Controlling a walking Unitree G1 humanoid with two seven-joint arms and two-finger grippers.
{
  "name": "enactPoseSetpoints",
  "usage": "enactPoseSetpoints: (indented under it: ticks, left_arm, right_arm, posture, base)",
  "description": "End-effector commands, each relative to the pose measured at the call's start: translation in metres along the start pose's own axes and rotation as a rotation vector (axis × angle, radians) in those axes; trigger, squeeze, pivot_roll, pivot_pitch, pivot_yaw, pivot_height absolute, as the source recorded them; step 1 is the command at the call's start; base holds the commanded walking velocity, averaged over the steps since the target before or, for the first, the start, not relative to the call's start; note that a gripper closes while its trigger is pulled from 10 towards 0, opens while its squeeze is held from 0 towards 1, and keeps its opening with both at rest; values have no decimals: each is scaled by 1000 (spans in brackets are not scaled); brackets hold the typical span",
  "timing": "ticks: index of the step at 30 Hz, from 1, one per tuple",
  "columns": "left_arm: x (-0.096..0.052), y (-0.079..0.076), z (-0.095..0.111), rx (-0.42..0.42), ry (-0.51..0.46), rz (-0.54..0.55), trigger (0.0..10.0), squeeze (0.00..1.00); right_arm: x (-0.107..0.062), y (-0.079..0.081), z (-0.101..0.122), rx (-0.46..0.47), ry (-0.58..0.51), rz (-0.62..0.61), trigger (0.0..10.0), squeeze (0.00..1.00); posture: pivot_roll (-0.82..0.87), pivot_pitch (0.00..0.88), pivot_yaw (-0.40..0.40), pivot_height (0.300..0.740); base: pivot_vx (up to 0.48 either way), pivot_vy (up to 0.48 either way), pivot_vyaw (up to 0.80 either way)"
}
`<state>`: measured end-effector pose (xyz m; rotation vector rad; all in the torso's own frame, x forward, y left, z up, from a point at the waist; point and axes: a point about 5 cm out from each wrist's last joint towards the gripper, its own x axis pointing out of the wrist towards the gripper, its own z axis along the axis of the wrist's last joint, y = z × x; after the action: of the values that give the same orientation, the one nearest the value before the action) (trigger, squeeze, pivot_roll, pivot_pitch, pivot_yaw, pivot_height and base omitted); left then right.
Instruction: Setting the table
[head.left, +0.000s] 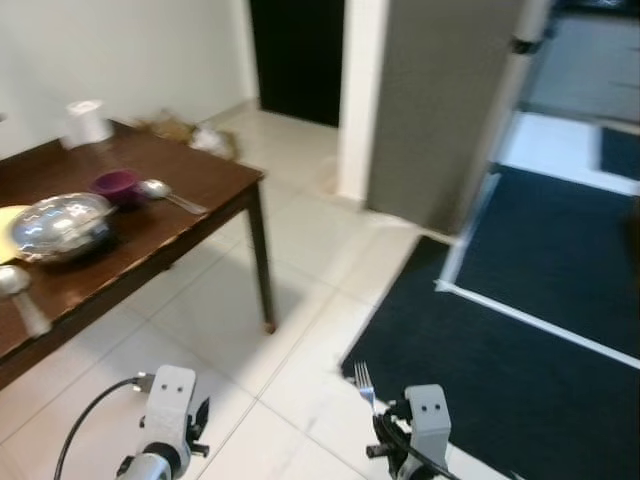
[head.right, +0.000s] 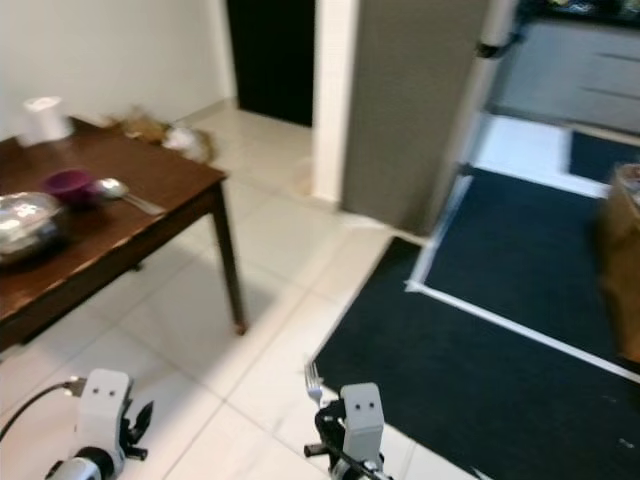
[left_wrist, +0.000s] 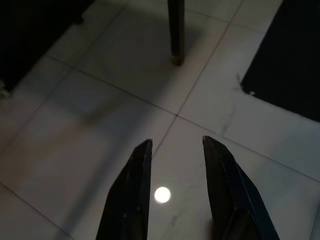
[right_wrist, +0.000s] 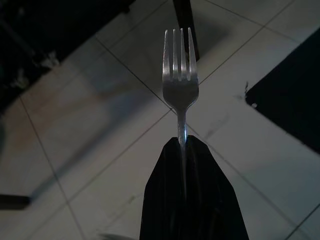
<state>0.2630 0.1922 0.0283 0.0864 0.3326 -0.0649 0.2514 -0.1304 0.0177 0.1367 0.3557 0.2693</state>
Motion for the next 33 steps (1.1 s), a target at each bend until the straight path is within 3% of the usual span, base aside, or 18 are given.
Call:
enactPoseSetpoints:
  ticks: [1,33]
  left_arm:
    - [-4,4,-9,8,32,14,10000,0]
    - [-5,3,-10,17,35,11,10000,0]
  right_arm:
    - [-1,0,-4,-1,12,-5,10000,0]
    - [-2,1,-6,-7,10,-3,10000,0]
  posture:
    - [34,67,69,740]
    - [36,63,71,740]
  base:
    - [0,0,794]
    - [0,0,792]
